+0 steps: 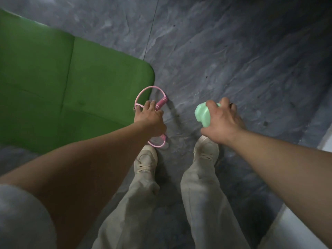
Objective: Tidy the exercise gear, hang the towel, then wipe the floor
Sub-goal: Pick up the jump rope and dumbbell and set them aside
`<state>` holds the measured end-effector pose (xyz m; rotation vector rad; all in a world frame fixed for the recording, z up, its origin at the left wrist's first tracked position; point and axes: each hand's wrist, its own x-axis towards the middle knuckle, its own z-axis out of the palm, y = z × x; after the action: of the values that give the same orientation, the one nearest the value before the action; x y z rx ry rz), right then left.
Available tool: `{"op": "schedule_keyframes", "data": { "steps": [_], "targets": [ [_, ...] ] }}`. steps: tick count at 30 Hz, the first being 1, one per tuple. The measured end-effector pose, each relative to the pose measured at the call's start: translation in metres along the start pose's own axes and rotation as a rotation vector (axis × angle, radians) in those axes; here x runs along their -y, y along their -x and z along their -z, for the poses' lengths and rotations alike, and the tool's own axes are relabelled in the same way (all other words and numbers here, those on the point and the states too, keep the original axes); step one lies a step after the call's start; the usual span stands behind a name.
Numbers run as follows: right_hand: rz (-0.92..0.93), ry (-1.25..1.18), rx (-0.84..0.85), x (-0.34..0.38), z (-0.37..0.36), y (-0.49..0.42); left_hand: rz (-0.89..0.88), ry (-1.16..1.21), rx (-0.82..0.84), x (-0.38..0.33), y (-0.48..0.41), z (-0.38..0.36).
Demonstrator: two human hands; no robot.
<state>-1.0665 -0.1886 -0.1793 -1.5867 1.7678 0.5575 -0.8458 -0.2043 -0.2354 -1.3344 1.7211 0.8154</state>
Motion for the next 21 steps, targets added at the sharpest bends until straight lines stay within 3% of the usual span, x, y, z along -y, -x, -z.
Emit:
{"op": "schedule_keyframes", "data": {
  "steps": [6, 10, 15, 21],
  "targets": [
    [-0.007, -0.015, -0.014, -0.009, -0.019, -0.026, 0.012, -0.059, 0.04, 0.01, -0.036, -0.035],
    [-0.016, -0.039, -0.021, -0.013, -0.018, -0.027, 0.005, -0.112, -0.069, 0.01, -0.031, -0.034],
    [-0.032, -0.058, -0.018, -0.013, -0.008, -0.011, -0.173, 0.139, -0.213, -0.001, 0.0, -0.016],
    [-0.048, -0.109, -0.024, -0.02, 0.027, 0.028, -0.295, 0.237, -0.359, -0.023, 0.041, 0.031]
  ]
}}
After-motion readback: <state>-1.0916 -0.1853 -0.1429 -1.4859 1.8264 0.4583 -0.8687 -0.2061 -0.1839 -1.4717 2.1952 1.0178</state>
